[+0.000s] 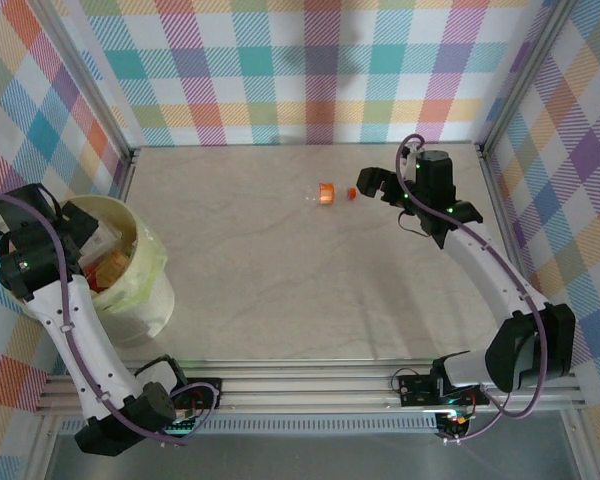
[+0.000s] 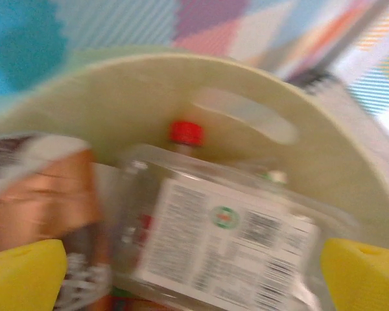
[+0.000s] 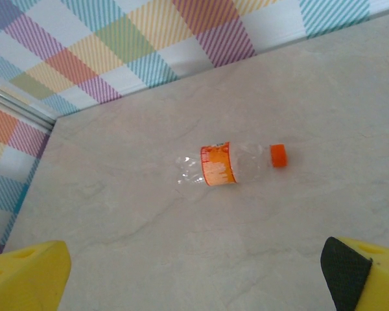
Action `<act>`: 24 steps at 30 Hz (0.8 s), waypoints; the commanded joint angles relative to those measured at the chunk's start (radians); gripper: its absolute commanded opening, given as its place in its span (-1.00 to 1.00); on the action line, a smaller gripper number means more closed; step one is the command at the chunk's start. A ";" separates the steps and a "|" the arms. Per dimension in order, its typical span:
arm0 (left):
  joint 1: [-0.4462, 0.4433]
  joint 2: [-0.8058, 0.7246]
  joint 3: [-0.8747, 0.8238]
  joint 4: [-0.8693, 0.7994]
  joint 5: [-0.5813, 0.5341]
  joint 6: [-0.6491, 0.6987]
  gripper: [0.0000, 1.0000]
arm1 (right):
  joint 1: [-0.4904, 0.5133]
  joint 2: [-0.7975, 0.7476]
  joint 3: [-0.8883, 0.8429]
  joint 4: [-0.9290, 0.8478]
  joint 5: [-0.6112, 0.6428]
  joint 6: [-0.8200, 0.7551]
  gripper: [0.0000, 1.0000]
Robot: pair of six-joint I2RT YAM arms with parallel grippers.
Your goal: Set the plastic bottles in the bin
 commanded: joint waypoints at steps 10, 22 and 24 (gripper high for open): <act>-0.048 -0.151 -0.178 0.408 0.723 -0.250 1.00 | -0.025 0.205 0.073 0.041 -0.127 -0.341 0.99; -0.420 -0.203 -0.349 0.670 0.614 -0.355 1.00 | -0.034 0.477 0.242 0.044 -0.148 -0.827 0.99; -0.498 -0.188 -0.367 0.716 0.573 -0.358 1.00 | -0.036 0.526 0.300 0.013 -0.173 -0.893 0.99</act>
